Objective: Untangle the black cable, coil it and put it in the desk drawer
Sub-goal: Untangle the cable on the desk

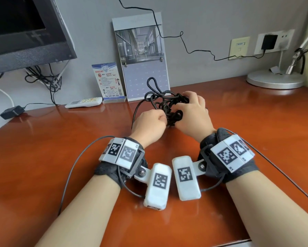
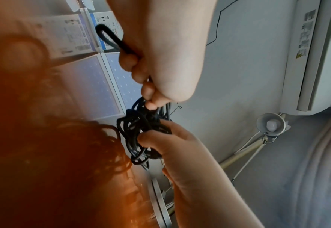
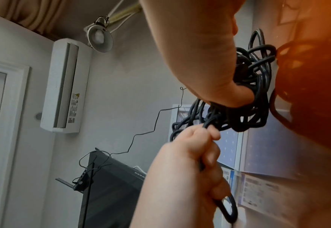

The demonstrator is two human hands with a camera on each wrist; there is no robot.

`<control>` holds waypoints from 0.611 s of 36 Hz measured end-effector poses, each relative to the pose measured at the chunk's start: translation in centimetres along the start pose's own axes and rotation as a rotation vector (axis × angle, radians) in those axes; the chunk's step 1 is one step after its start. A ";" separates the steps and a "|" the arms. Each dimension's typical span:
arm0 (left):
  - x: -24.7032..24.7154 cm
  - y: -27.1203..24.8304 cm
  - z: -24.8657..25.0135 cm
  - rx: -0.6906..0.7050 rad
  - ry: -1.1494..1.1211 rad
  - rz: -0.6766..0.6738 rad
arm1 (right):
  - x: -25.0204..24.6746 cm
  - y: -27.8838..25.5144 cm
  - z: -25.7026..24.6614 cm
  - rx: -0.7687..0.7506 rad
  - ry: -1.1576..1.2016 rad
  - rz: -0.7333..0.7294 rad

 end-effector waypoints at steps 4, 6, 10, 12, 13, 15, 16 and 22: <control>-0.1 0.0 0.2 0.037 -0.187 -0.027 | -0.4 0.1 0.8 0.031 -0.009 0.003; -0.2 0.0 0.1 0.039 -0.263 -0.058 | -0.7 0.3 1.1 0.039 0.014 0.041; 0.0 -0.3 0.6 0.038 -0.509 -0.107 | -0.9 0.7 2.4 0.152 0.135 0.114; -0.8 -0.4 1.0 -0.015 -0.761 -0.062 | -0.7 0.9 3.6 0.213 0.189 0.139; -1.7 -0.2 1.1 -0.078 -0.967 -0.010 | -0.7 1.0 4.4 0.239 0.197 0.151; -3.3 0.7 0.3 -0.122 -1.327 0.074 | -0.8 1.0 6.3 0.322 0.217 0.159; -4.0 1.0 0.0 -0.106 -1.383 0.092 | -0.9 0.9 7.1 0.359 0.231 0.159; -3.7 1.4 -2.4 -0.172 -1.319 0.086 | -0.9 1.0 7.4 0.390 0.285 0.115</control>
Point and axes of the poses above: each hand's wrist, its own y-axis towards the middle knuckle, its own x-axis out of the palm, z = x × y, the point moved 5 cm from there along y, towards the middle knuckle, and after that the axes turned 7 degrees about z, right-handed, at the moved point
